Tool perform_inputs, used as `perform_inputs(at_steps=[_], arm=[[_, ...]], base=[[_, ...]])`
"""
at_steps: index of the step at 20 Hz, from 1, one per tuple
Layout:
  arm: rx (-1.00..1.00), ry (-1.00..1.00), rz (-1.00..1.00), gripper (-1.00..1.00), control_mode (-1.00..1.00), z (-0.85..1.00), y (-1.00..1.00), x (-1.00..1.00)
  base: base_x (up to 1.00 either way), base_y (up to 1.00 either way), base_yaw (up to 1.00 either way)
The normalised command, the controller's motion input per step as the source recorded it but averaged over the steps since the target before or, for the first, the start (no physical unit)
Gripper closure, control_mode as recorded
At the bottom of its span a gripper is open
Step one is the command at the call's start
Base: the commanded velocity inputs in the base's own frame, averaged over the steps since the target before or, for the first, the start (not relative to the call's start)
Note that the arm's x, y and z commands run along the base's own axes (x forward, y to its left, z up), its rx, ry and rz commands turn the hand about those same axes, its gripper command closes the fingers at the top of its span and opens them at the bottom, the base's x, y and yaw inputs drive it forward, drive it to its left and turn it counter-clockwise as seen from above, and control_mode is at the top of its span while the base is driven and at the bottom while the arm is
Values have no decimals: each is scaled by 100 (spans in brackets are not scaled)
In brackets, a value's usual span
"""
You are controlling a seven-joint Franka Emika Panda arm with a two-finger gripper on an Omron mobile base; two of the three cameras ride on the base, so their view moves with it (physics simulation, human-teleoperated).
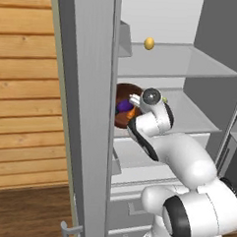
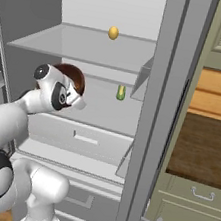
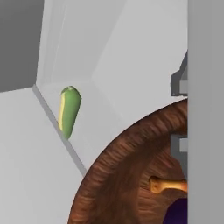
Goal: Pick the chicken drumstick and eggplant from their plates and place them in the bowl. Then put the bowl in the fridge.
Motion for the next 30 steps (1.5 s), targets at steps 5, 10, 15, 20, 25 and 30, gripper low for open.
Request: perform_inputs(at_steps=[5, 10, 15, 20, 25, 30], arm=[[-9, -6, 2, 100, -100, -2, 0, 26], [-3, -1, 4, 100, -100, 0, 0, 16], [0, 0, 6, -100, -100, 0, 0, 15], [0, -8, 8, -100, -100, 3, 0, 0], [0, -15, 10, -100, -100, 16, 0, -15], [1, -7, 16, -100, -100, 51, 0, -77]], base=[[0, 0, 0], [0, 0, 0], [0, 0, 0], [0, 0, 0], [0, 0, 0], [0, 0, 0]])
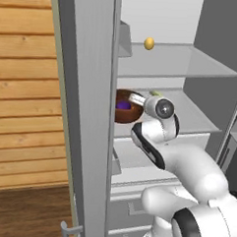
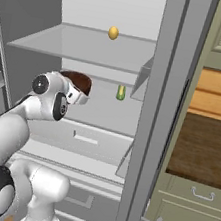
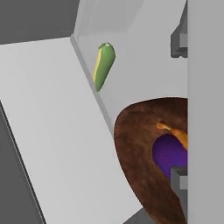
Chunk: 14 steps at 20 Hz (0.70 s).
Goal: Pick the chicken drumstick and eggplant from their plates and place them in the bowl. Then put the bowl in the fridge.
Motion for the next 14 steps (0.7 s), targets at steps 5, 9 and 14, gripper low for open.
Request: perform_inputs(at_steps=[5, 9, 14], arm=[[12, 4, 14, -100, -100, 98, 0, -67], [13, 27, 13, -100, -100, 100, 0, -92], [3, 25, 16, -100, -100, 51, 1, -100]], base=[[0, 0, 0], [0, 0, 0], [0, 0, 0]])
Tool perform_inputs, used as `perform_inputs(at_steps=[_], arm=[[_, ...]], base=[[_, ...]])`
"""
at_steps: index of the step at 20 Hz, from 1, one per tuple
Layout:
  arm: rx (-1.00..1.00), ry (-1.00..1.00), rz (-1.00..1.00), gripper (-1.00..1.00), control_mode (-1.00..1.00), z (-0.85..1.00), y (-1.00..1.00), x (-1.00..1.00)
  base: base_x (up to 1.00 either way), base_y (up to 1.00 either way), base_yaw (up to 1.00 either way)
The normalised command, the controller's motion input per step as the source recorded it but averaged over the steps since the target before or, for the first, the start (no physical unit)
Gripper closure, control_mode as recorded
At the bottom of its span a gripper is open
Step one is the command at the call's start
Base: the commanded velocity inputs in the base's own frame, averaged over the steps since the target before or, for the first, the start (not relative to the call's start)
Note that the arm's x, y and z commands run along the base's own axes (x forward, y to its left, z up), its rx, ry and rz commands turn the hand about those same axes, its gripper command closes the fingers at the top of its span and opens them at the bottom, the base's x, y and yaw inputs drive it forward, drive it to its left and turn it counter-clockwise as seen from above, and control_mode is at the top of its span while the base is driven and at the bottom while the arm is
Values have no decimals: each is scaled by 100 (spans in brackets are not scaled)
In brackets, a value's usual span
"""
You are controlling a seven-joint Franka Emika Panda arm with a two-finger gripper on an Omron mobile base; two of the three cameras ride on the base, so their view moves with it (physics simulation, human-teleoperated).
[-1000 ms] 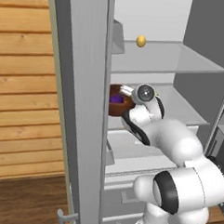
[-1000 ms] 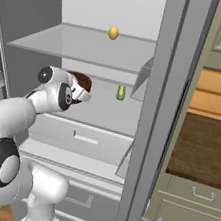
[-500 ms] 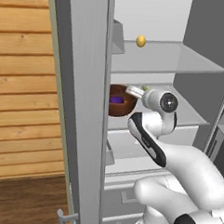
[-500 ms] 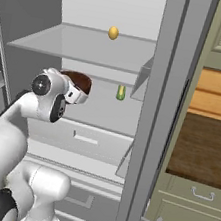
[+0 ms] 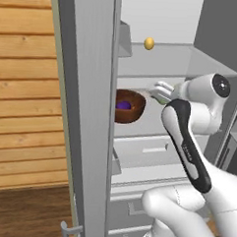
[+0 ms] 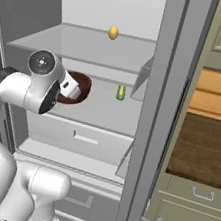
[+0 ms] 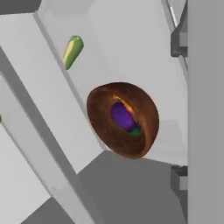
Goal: Pick the chicken drumstick and eggplant from their plates and place them in the bowl. Then put the bowl in the fridge.
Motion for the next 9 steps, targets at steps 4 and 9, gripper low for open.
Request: perform_inputs(at_steps=[4, 9], arm=[[-1, 16, 20, -100, -100, 29, 0, -100], [-11, 2, 17, -100, -100, -5, 19, -100]], base=[[0, 0, 0], [0, 0, 0]])
